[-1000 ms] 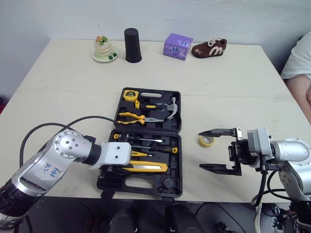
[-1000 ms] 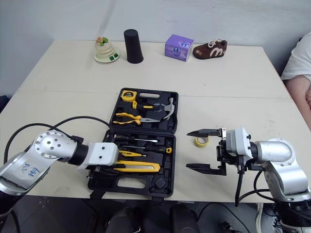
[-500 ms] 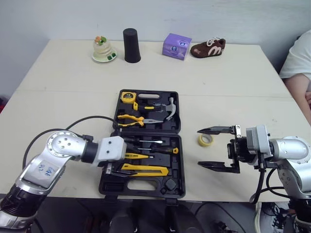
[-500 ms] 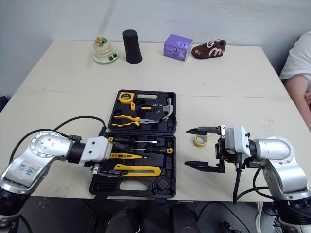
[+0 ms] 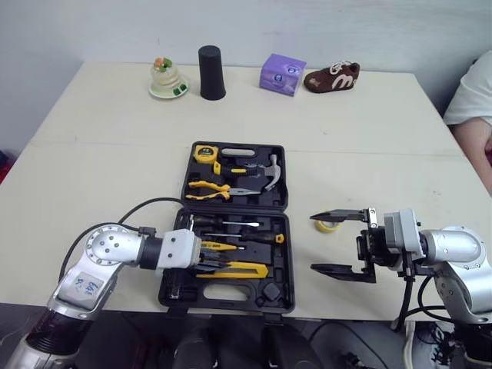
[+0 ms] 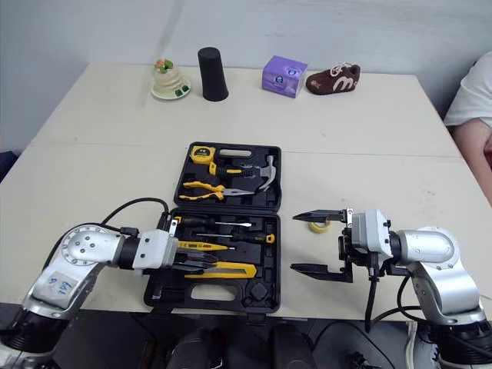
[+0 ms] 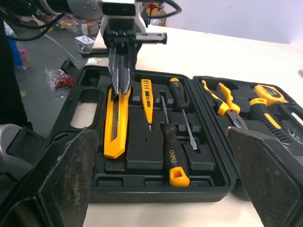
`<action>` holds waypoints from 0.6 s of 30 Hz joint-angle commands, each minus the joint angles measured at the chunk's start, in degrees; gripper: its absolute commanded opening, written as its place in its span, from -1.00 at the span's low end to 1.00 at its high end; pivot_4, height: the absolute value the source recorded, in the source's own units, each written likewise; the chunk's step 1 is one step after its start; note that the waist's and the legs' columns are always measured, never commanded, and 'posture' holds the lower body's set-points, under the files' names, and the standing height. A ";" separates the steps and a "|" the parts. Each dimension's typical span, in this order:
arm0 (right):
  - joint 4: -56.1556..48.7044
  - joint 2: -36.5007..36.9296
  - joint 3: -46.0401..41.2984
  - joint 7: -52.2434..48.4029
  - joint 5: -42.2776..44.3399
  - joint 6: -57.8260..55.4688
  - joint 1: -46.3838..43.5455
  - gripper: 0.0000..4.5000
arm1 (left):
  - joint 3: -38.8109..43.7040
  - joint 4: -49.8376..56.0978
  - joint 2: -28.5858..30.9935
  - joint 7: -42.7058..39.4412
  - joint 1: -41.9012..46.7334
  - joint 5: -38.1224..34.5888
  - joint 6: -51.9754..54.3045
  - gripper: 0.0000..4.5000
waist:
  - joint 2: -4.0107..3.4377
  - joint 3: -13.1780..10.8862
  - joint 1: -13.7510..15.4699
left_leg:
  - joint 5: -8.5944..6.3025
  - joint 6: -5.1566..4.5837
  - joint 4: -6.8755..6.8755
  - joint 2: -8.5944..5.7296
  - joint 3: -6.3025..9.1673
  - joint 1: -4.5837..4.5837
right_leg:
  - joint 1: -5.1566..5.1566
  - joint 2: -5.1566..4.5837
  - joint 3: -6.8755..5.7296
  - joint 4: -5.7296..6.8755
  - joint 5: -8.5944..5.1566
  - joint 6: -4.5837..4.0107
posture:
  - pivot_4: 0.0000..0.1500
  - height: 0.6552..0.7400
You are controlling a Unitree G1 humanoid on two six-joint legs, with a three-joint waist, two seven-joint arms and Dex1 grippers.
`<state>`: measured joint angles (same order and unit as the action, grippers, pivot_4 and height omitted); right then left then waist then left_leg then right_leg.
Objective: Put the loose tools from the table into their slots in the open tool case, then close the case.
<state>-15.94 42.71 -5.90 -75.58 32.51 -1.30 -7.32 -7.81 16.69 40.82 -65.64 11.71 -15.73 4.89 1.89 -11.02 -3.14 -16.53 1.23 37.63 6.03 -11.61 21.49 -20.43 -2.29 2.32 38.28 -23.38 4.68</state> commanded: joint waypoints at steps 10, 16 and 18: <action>-0.39 0.56 -0.88 -0.06 -1.20 1.78 0.24 1.00 | -3.50 -5.51 0.09 -2.09 1.07 1.82 -0.27 -0.99 | -0.02 0.02 -0.01 | 0.00 0.00 0.06 0.11 0.01 -0.01 | 0.00 0.00 -0.01 0.10 0.00 0.00 | 1.00 1.00; 0.07 0.28 -0.73 0.24 -1.82 2.37 0.55 1.00 | -7.04 -8.27 2.71 -1.42 0.27 8.12 -0.11 -0.99 | -0.08 0.07 -0.03 | 0.00 0.00 0.07 0.12 0.02 -0.12 | 0.11 0.01 -0.01 0.11 0.00 0.00 | 1.00 1.00; 0.14 0.09 -0.61 0.39 -2.00 2.49 0.62 1.00 | -8.30 -8.85 3.14 -0.40 0.17 9.81 2.06 -0.99 | -0.15 0.12 -0.11 | 0.00 0.00 0.06 0.08 0.02 -0.26 | 0.23 0.02 0.00 0.08 0.00 0.00 | 1.00 1.00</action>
<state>-15.23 42.72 -5.94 -75.41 30.36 0.10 -6.91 -12.90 10.68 42.66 -66.37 13.81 -11.16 3.53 1.74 -10.89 -3.24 -16.54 1.24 37.65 6.11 -11.59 21.21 -20.17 -2.27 2.34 38.33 -23.38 4.67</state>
